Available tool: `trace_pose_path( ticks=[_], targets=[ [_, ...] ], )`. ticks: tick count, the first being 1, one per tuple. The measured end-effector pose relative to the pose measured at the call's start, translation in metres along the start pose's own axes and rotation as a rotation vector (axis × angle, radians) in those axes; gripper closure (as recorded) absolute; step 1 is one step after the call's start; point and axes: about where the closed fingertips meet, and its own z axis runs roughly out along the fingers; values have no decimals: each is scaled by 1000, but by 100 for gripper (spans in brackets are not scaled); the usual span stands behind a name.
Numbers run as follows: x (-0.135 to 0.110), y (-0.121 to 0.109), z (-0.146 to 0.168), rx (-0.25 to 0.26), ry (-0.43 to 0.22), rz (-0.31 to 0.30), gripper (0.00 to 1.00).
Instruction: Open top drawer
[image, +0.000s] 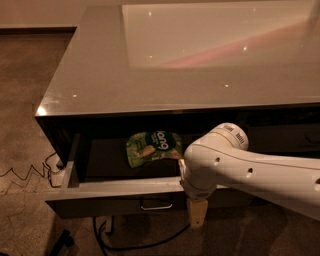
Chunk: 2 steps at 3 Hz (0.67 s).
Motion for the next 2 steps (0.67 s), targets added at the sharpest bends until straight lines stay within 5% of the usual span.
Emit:
trace_pose_path(
  ticks=[1,2],
  targets=[
    [0,12,-8,17,22,-5,0],
    [7,32,-13,16,60,-1,18]
  ],
)
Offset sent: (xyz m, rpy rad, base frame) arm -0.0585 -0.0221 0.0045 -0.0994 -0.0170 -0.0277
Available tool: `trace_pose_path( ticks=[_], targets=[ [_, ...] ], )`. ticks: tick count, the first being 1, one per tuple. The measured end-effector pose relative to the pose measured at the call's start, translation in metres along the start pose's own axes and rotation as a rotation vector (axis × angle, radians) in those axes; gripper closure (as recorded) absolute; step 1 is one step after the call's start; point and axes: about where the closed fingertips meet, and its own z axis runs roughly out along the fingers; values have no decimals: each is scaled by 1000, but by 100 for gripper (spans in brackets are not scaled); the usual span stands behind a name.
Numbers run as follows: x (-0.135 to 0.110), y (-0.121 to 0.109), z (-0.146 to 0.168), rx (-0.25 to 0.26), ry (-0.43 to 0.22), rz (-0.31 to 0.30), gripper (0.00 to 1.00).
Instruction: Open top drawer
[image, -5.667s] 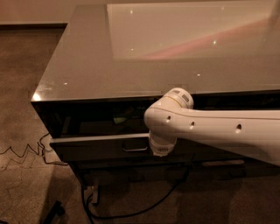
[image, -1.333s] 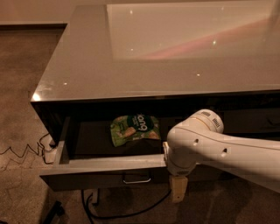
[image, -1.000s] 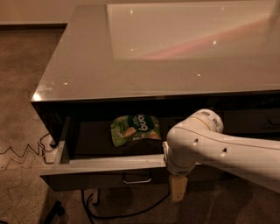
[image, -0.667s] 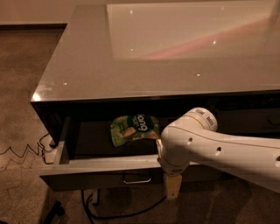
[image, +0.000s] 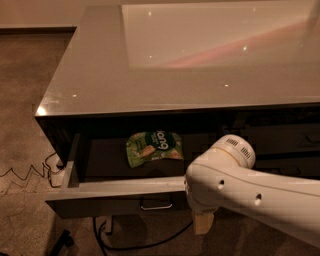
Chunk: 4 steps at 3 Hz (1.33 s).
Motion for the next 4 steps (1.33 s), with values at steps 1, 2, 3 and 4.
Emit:
trace_pose_path(
  ticks=[1,2,3,4],
  targets=[
    [7,15,2,-13,37,6,42],
    [13,24,2,-23,61,14,65],
    [20,31,0,-29,77,29,88],
    [22,43,-5,-30,87,54,100]
  ],
)
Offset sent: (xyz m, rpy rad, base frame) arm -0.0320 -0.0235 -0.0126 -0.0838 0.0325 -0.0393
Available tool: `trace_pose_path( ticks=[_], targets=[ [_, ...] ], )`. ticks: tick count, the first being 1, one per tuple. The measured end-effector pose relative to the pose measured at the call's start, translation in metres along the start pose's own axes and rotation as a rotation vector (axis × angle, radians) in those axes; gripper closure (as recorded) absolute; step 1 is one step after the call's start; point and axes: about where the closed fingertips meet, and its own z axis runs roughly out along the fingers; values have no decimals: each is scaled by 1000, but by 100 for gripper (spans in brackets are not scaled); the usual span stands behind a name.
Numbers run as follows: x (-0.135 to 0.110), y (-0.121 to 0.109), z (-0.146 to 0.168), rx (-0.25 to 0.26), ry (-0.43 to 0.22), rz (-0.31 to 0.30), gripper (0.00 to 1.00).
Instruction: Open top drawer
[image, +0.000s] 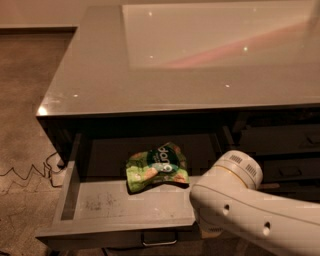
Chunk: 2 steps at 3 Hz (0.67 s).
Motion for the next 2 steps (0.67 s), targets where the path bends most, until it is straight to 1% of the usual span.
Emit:
trace_pose_path(
  ticks=[1,2],
  targets=[
    [2,12,-1,-6,4,24,82],
    [5,23,-1,-15,12,45,58]
  ],
)
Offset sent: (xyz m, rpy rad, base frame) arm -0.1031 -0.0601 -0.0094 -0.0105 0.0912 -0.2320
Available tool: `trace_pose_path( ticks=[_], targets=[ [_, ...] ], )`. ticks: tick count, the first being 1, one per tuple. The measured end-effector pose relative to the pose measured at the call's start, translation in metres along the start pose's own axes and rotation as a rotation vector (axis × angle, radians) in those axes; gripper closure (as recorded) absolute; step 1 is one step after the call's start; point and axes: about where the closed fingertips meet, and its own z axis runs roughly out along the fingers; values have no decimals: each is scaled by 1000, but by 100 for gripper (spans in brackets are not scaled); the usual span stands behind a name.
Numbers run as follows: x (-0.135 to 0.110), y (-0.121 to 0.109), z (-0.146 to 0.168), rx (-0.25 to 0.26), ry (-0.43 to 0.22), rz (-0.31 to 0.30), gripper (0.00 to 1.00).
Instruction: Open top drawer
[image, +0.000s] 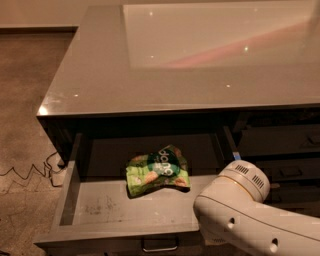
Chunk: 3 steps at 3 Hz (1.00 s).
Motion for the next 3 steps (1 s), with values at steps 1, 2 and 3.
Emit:
trace_pose_path(
  ticks=[1,2,3],
  targets=[
    [0,0,0,0,0,0,35],
    [0,0,0,0,0,0,13],
    [0,0,0,0,0,0,0]
  ],
)
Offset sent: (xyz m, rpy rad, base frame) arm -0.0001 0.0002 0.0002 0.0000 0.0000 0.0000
